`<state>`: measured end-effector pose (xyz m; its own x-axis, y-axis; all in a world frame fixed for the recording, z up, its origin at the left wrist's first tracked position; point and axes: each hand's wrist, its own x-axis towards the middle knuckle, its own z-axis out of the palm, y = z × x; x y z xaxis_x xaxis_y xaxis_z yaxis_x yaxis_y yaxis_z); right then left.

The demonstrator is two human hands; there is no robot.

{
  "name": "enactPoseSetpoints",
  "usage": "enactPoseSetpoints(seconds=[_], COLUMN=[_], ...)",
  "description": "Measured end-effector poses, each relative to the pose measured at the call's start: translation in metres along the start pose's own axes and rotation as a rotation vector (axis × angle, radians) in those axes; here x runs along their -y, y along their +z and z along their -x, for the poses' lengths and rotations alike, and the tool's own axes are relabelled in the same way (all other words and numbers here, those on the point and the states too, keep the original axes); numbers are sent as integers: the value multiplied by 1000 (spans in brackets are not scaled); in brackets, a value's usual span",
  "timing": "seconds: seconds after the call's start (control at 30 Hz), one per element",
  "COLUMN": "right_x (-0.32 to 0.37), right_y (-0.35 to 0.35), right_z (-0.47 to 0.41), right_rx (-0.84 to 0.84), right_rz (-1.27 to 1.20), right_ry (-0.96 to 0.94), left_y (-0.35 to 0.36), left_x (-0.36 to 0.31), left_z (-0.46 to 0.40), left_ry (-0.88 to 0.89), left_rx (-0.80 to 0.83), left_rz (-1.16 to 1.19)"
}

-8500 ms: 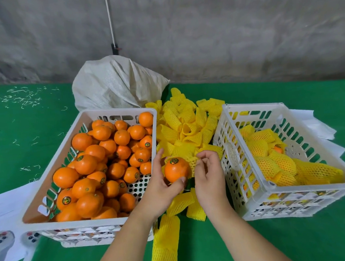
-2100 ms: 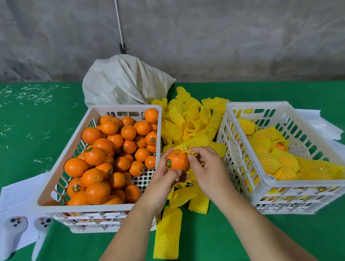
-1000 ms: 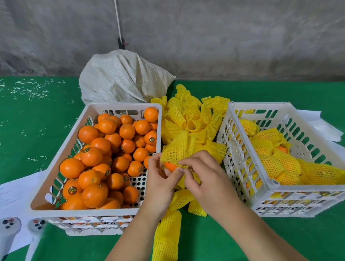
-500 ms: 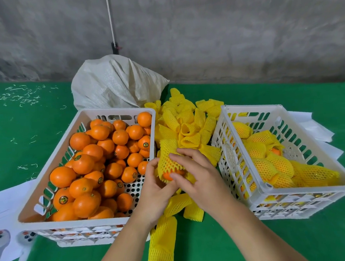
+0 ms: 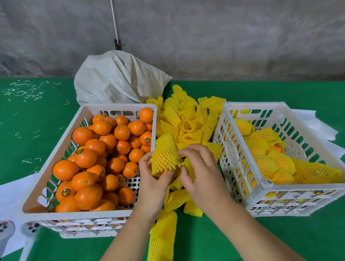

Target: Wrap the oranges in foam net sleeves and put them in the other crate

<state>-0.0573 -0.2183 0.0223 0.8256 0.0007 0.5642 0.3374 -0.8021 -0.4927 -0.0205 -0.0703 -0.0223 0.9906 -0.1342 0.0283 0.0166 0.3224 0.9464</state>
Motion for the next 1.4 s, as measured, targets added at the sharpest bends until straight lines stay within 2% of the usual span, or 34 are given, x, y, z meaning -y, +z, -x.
enactPoseSetpoints(seconds=[0.07, 0.13, 0.33, 0.43, 0.47, 0.57, 0.63, 0.7, 0.83, 0.97, 1.07, 1.17, 1.27, 1.4], right_x=[-2, 0, -4, 5, 8, 12, 12, 16, 7, -32, -79, -124, -154, -163], right_y=[1, 3, -5, -4, -5, -11, -7, 4, 18, -14, -50, -80, -94, -79], right_z=[0, 2, 3, 13, 15, 8, -1, -1, 11, -4, -32, -66, -82, -67], right_rx=[101, 184, -67, -22, 3, 6, 113, 222, 141, 74, -87, -207, -97, 34], right_rz=[-59, -85, -117, -154, -220, -552, -677, -708, -727, -608, -365, -180, -111, -16], right_ry=[119, 139, 151, 136, 195, 551, 681, 717, 710, 689, 675, 750, 815, 805], left_y=[-5, -8, 0, 2, 2, 3, 5, 5, 4, 7, 4, 4, 2, -2], left_x=[1, 1, 0, 0, 0, 1, 0, 1, 5, -2, -6, -6, 0, 4], left_z=[-1, -1, 2, 2, 2, 1, 3, 7, 9, -4, -24, -37, -39, -34], left_ry=[-67, -95, 9, 29, 43, 84, 113, 138, 150, 99, 139, 105, 72, 72], left_rx=[114, 186, 141, 81, 60, 41, 81, 160, 249, 225, 241, 233, 166, 146], left_rz=[33, 25, 12, 26, 10, -66, -165, -289, -397, -417, -553, -602, -548, -451])
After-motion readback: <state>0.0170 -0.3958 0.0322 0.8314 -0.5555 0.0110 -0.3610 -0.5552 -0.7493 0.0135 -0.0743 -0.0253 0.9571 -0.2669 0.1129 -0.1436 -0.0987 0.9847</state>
